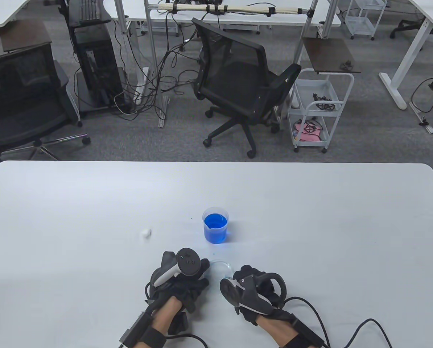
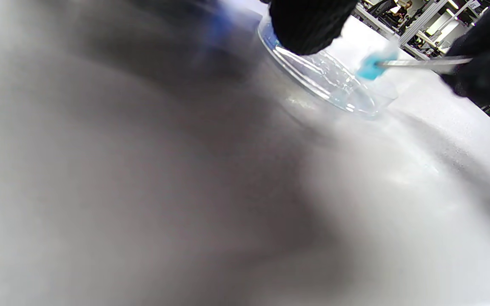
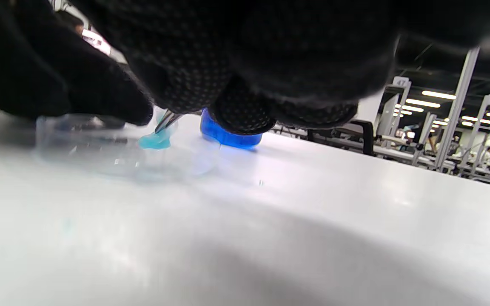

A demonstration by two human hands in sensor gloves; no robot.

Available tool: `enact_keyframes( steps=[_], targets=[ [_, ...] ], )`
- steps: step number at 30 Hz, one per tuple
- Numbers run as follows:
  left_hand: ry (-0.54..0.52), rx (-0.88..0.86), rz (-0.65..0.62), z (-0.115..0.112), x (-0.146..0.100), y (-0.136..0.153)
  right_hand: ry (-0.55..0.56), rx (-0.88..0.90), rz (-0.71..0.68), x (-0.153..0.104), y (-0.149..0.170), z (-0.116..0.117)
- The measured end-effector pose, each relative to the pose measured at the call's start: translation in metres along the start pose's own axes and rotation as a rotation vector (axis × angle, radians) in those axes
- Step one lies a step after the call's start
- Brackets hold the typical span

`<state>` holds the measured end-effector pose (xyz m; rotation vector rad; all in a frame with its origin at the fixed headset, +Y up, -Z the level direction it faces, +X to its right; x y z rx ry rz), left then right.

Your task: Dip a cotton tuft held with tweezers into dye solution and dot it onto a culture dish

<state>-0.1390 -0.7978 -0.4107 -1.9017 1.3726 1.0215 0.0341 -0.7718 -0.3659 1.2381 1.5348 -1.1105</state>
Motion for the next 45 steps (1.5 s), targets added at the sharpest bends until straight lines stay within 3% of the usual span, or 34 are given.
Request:
enact_keyframes(
  steps=[5, 16, 28, 39, 45],
  targets=[
    [0.0, 0.0, 0.0, 0.0, 0.0, 0.0, -0.006, -0.015, -0.006, 0.001, -0.002, 0.004],
    [0.0, 0.0, 0.0, 0.0, 0.0, 0.0, 0.093, 0.086, 0.017, -0.005, 0.004, -0.031],
    [0.0, -0.001, -0.002, -0.001, 0.0, -0.001, -0.004, -0.008, -0.039, 0.001, -0.018, 0.003],
    [0.003, 0.003, -0.004, -0.001, 0.0, -0.001, 0.064, 0.078, 0.027, 0.012, -0.007, -0.02],
    [0.002, 0.004, -0.005, -0.002, 0.0, -0.002, 0.028, 0.043, 0.014, 0.014, -0.011, -0.007]
  ],
)
Point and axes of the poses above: the tracker on the back of each hand, its own y axis roughly to the little-finger side, its own x axis roughly from the wrist to the fingertips, z = x × y, the point moved 1 cm from there along x, roughly from the wrist to the fingertips, and after that the axes turned 10 degrees about z, right-handed, at the moved point
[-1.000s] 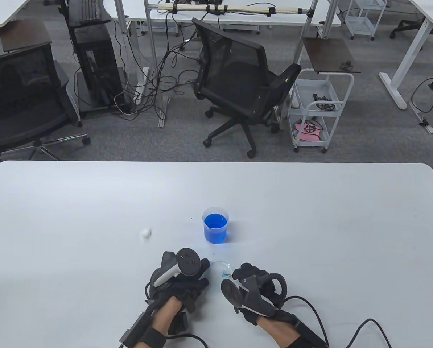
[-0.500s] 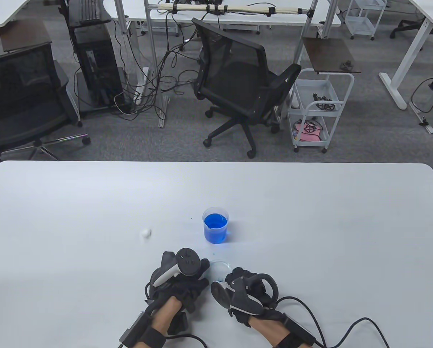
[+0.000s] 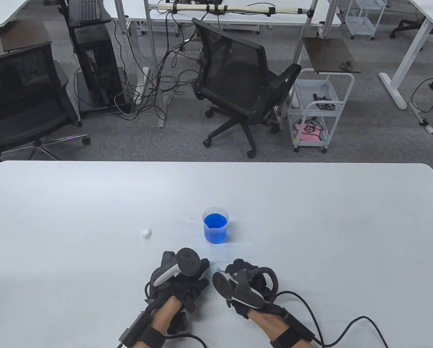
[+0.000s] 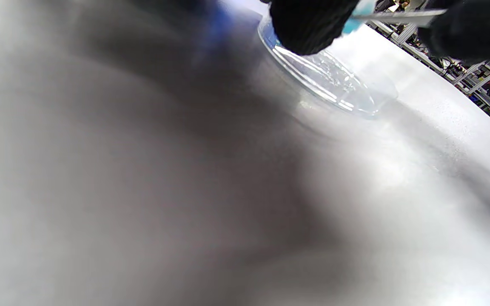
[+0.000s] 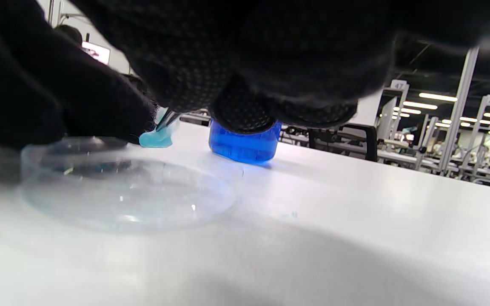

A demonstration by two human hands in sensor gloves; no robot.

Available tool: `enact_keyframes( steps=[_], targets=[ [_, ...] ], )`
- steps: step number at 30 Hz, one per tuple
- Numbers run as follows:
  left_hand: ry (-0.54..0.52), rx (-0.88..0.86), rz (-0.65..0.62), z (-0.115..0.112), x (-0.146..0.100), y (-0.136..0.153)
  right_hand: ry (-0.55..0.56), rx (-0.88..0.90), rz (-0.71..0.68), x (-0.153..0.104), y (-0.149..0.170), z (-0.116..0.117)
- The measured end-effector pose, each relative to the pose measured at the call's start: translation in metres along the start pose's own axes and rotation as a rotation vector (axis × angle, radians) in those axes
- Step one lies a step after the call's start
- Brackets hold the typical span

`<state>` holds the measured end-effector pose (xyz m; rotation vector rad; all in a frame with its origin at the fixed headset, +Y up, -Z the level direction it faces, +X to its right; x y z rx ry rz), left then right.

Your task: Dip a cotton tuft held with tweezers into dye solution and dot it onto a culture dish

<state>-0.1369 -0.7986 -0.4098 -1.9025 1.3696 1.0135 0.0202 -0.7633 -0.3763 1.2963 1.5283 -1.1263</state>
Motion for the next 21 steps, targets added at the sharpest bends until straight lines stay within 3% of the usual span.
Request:
enact_keyframes(
  steps=[6, 17, 21],
  targets=[
    [0.0, -0.001, -0.001, 0.0, 0.0, 0.0, -0.032, -0.037, -0.017, 0.001, -0.005, 0.013],
    [0.001, -0.001, -0.001, -0.001, 0.0, -0.001, 0.048, 0.049, 0.043, 0.009, 0.009, -0.011],
    [0.003, -0.004, -0.004, -0.001, 0.0, 0.0, 0.024, 0.034, 0.035, 0.011, 0.005, -0.005]
  ],
)
Point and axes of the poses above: the tracker on the back of each hand, its own y axis roughly to the little-finger side, its own x axis roughly from the wrist to the fingertips, z = x × y, the point moved 1 cm from there along x, roughly from the wrist to the fingertips, and after that the axes turned 10 degrees about z, right-handed, at the moved point
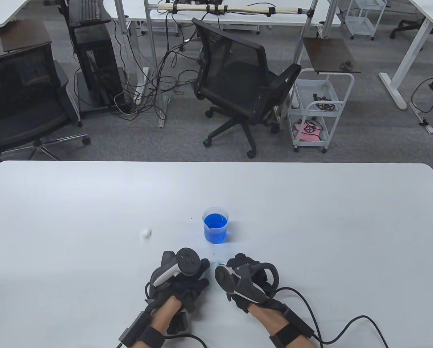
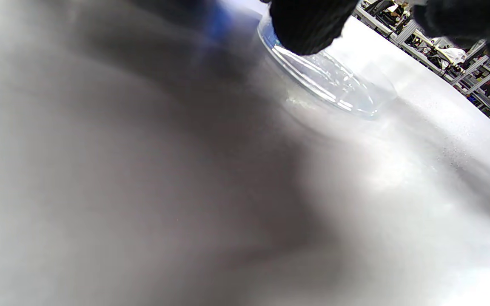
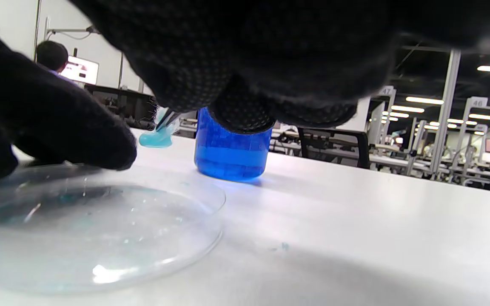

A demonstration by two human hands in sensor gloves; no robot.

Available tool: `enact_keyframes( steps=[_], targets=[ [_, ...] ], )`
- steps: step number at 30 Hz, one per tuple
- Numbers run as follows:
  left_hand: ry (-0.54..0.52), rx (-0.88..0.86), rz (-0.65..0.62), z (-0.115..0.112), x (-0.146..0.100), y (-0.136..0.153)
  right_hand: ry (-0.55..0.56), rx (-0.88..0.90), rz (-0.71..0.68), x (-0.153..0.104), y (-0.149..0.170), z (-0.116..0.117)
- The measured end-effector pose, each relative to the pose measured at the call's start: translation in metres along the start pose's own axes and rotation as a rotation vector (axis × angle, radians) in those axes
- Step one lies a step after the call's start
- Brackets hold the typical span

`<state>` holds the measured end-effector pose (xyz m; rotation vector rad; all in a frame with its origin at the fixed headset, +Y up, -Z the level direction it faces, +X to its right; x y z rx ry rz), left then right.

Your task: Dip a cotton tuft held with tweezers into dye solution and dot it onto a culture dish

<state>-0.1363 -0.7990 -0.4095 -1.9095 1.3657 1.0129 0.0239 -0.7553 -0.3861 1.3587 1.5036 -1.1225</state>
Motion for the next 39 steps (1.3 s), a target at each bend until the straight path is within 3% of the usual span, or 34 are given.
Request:
enact_keyframes(
  steps=[10, 22, 32, 39],
  targets=[
    [-0.001, 0.003, -0.002, 0.0, 0.0, 0.0, -0.043, -0.08, -0.049, -0.004, -0.015, 0.018],
    [0.0, 0.002, -0.001, 0.0, 0.0, 0.0, 0.023, -0.014, 0.02, 0.003, 0.001, -0.005],
    [0.0, 0.002, -0.002, 0.0, 0.0, 0.0, -0.053, -0.081, 0.002, 0.002, -0.003, 0.017],
    [-0.002, -0.005, 0.0, -0.001, 0.0, 0.0, -0.036, -0.059, 0.01, 0.002, 0.0, 0.009]
  ],
)
Point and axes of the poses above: the tracker on the back of each hand, its own y axis roughly to the little-finger side, its own x axis roughly from the wrist to the fingertips, z = x × y, the point moved 1 cm from there along x, roughly from the wrist to the fingertips, and after that the axes turned 10 degrees about z, right-handed, at the moved point
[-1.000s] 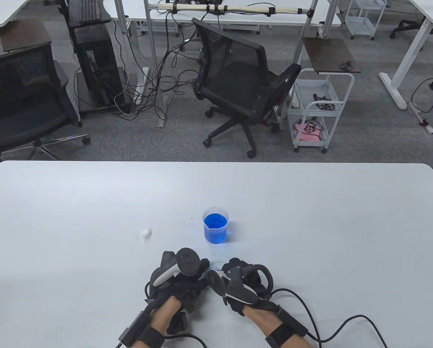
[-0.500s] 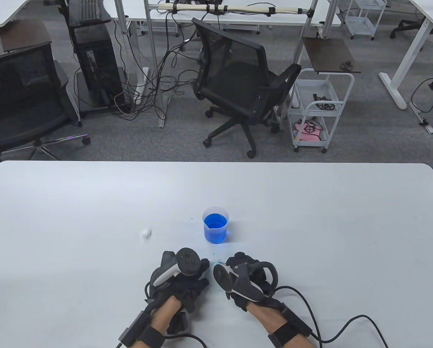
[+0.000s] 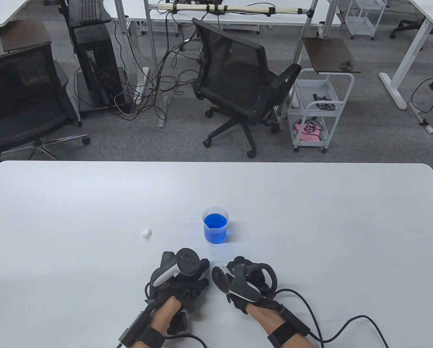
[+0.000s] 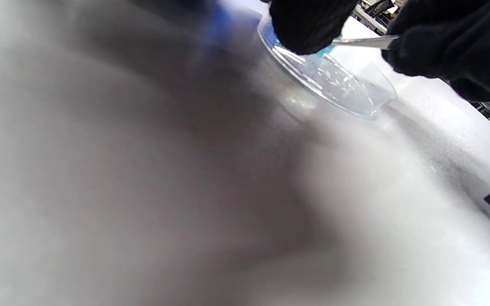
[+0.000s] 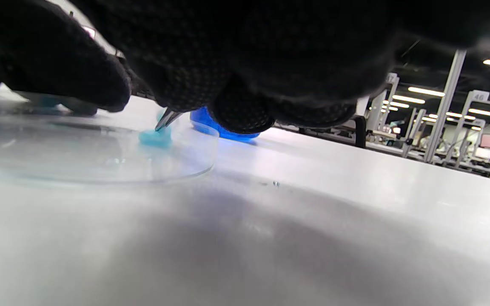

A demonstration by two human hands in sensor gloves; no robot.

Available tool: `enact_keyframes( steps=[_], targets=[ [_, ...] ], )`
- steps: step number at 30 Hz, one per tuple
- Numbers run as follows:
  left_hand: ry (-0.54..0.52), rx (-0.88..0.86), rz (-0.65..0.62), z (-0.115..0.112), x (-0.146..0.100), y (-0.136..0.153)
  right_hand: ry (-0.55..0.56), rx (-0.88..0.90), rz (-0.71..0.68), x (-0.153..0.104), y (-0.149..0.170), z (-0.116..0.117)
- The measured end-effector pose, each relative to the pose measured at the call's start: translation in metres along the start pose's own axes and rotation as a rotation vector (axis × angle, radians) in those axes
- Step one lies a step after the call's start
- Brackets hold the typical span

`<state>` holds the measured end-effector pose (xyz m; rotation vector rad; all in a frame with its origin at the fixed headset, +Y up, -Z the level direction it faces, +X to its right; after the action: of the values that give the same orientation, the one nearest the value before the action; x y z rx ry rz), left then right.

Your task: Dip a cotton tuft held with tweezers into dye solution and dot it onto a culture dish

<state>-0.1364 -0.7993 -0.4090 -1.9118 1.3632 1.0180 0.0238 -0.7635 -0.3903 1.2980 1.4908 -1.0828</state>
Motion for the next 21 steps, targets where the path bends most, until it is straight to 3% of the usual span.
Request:
enact_keyframes(
  steps=[6, 17, 21],
  targets=[
    [0.001, -0.001, 0.002, 0.0, 0.0, 0.0, 0.036, 0.049, 0.021, -0.004, 0.01, -0.016],
    [0.0, -0.001, 0.006, 0.001, 0.0, 0.001, -0.033, -0.009, -0.023, -0.009, 0.0, 0.009],
    [0.0, -0.001, 0.006, 0.001, 0.0, 0.001, -0.023, 0.001, -0.018, -0.008, 0.002, 0.006]
  ],
)
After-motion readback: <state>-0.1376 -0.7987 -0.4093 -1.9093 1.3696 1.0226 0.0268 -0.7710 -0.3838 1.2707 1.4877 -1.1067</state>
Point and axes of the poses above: the tracker on the back of each hand, its own y axis roughly to the little-finger side, its own x axis roughly from the wrist to the fingertips, z = x × y, the point moved 1 cm from there along x, roughly from the wrist to the fingertips, and after that the axes turned 10 degrees about z, right-handed, at the moved point
